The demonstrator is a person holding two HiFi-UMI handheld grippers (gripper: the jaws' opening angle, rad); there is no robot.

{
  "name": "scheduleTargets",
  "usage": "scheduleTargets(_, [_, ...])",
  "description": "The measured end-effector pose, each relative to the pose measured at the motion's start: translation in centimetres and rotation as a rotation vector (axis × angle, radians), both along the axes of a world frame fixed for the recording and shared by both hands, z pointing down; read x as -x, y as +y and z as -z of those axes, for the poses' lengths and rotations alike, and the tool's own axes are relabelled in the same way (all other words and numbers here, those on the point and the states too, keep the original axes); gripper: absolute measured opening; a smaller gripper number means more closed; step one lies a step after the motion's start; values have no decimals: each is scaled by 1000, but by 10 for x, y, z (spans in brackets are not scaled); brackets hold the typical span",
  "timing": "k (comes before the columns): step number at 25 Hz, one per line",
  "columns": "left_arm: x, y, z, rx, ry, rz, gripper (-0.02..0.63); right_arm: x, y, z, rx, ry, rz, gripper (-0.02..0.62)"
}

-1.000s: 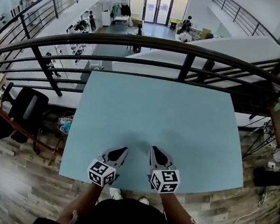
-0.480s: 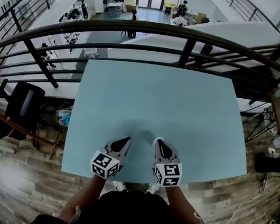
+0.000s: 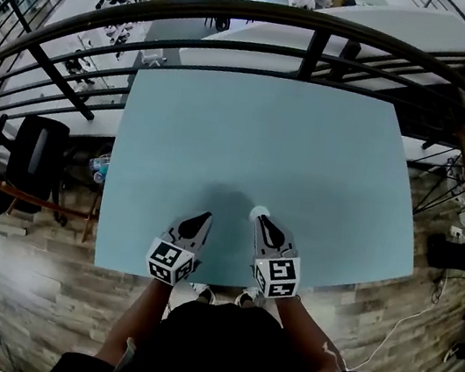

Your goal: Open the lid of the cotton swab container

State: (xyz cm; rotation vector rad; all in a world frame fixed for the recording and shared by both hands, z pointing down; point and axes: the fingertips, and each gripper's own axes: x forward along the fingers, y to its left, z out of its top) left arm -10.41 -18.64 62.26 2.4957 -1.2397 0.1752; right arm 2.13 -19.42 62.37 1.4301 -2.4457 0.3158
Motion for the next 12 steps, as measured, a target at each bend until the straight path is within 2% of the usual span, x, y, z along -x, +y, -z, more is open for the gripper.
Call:
scheduleTargets(8, [-5,-1,-23,40,0,20,12,-11,7,-24,41,-3,-9,32])
scheduleTargets(12, [-6,0,-31,54,-2,15,12,-9,12,-37,66,15,6,140])
